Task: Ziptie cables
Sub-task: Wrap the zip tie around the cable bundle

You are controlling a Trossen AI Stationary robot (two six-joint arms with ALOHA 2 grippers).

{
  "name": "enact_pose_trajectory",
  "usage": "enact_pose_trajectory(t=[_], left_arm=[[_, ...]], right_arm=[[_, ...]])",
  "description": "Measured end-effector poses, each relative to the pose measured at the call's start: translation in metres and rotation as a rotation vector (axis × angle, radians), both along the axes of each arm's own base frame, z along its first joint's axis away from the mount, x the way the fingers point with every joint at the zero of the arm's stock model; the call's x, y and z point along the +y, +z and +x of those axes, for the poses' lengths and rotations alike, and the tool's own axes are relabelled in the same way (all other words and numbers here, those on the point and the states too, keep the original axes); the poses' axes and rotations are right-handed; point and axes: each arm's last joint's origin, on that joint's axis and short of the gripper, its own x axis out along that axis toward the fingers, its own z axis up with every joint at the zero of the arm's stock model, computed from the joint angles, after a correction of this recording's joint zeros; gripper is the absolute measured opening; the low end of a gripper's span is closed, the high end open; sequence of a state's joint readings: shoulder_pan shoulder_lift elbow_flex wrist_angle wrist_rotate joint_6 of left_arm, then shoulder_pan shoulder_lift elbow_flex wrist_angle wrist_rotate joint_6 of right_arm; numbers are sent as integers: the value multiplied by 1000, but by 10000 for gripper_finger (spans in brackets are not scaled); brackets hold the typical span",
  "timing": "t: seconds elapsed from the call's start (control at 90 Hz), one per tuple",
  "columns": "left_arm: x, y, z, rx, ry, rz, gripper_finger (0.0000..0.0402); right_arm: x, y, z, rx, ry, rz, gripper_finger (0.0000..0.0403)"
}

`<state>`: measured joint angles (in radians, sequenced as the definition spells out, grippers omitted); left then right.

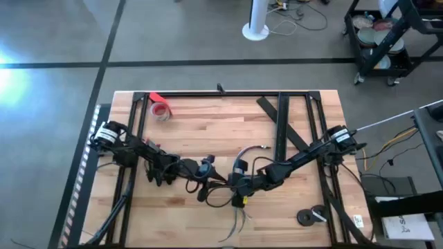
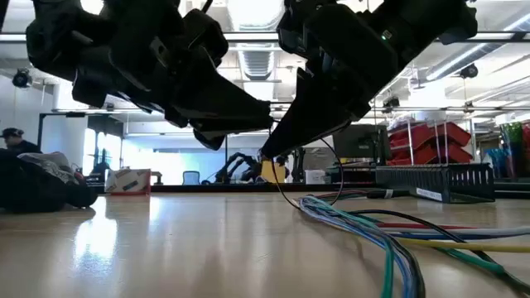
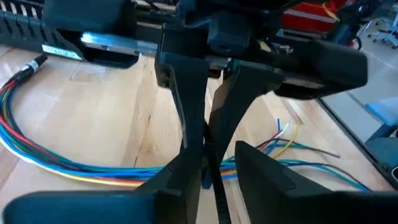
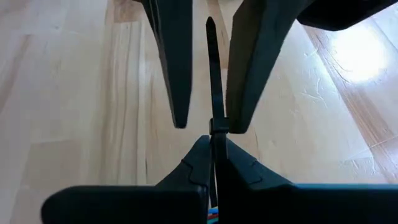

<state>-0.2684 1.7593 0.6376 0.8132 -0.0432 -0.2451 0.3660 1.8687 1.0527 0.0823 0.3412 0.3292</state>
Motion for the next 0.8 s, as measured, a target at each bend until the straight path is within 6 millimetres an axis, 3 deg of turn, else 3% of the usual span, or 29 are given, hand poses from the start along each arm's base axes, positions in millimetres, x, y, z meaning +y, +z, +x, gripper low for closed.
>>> enact_pose_trajectory(t=[0.344,0.8], left_arm=[[1,-2,-1,21,24,10,28],[1,-1,-1,17,26,11,42]], right_arm=[[0,0,0,3,0,-1,0],[0,-1,-1,4,-2,0,0]])
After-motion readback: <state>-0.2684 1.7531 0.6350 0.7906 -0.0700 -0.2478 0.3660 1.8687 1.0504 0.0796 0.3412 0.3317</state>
